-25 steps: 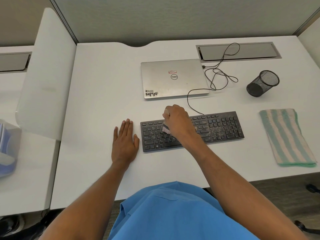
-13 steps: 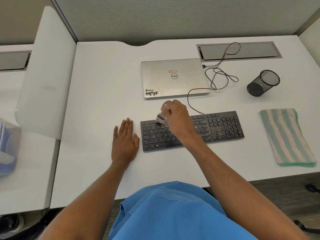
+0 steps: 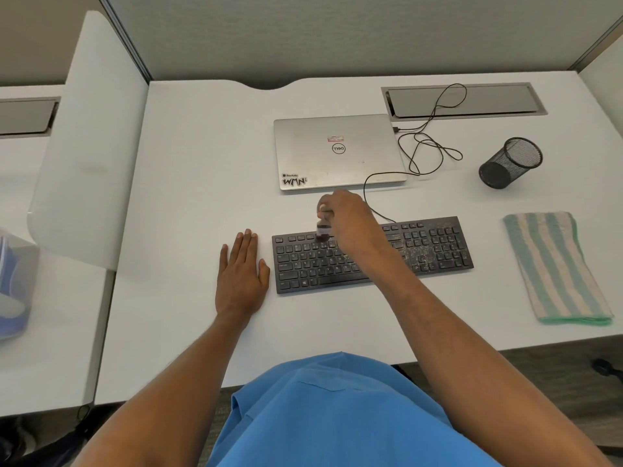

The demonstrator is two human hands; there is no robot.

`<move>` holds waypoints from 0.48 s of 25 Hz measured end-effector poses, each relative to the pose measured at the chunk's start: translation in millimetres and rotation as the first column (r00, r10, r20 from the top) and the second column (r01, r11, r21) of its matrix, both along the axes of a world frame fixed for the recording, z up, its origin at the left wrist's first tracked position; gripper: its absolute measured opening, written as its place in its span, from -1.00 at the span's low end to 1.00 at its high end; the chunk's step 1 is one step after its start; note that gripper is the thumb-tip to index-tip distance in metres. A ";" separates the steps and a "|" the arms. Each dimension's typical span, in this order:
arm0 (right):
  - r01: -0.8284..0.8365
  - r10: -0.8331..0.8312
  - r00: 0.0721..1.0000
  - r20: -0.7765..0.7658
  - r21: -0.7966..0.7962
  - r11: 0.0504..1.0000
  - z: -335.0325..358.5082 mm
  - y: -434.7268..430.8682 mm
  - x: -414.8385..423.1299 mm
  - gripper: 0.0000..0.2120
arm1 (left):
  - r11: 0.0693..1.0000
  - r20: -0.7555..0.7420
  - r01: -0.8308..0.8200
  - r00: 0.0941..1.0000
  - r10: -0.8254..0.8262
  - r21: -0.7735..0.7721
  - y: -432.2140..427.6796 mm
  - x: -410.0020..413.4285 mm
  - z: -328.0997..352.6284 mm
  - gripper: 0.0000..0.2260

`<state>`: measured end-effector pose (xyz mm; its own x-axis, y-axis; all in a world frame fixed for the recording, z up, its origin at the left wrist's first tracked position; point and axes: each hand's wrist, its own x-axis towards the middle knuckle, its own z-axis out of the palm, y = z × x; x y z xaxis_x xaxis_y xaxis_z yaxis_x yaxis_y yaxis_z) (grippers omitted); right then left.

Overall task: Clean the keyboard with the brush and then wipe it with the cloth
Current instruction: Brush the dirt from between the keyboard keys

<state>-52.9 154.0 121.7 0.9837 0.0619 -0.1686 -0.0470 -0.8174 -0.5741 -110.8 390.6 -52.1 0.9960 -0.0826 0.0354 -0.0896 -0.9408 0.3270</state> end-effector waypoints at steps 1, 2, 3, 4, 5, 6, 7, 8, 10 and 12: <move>-0.007 0.007 1.000 -0.012 0.022 1.000 1.9 6.2 -1.1 -0.82 | 1.000 -0.001 0.000 1.000 0.000 -0.001 0.0 0.1 0.0 -0.41; -0.023 0.024 0.999 -0.027 0.052 0.998 6.2 13.0 -4.1 -0.83 | 1.000 -0.003 -0.001 1.000 0.001 0.000 0.0 0.1 0.0 -0.41; -0.042 0.045 0.998 -0.036 0.088 0.995 8.1 18.4 -7.6 -0.83 | 1.000 -0.006 -0.003 1.000 0.003 0.003 0.2 -0.1 0.1 -0.41; -0.054 0.058 0.997 -0.040 0.108 0.993 5.6 23.0 -9.7 -0.84 | 1.000 -0.006 -0.003 1.000 0.003 0.003 0.0 -0.3 0.3 -0.41; -0.058 0.064 0.997 -0.053 0.112 0.992 1.4 24.6 -10.9 -0.85 | 1.000 -0.004 -0.002 1.000 0.002 0.002 0.1 -0.4 0.4 -0.41; -0.042 0.049 0.997 -0.066 0.106 0.993 0.0 23.8 -11.8 -0.85 | 1.000 0.001 -0.001 1.000 0.001 -0.001 -0.1 -0.3 0.4 -0.41; -0.032 0.038 0.997 -0.064 0.088 0.996 -1.1 21.0 -12.4 -0.85 | 1.000 0.005 0.000 1.000 0.000 -0.006 -0.4 -0.2 0.3 -0.42; -0.015 0.021 0.998 -0.064 0.081 0.997 -1.4 15.4 -13.4 -0.84 | 1.000 0.007 0.000 1.000 0.000 -0.009 -0.6 -0.2 0.3 -0.42; 0.001 0.002 0.997 -0.075 0.044 0.999 2.9 0.3 -13.6 -0.82 | 1.000 0.012 -0.004 1.000 0.004 -0.012 -0.2 -0.2 -0.3 -0.42; 0.063 -0.063 0.996 -0.070 -0.002 0.998 7.1 -14.8 -12.0 -0.81 | 1.000 0.012 -0.004 1.000 0.004 -0.017 0.2 -0.3 -0.8 -0.42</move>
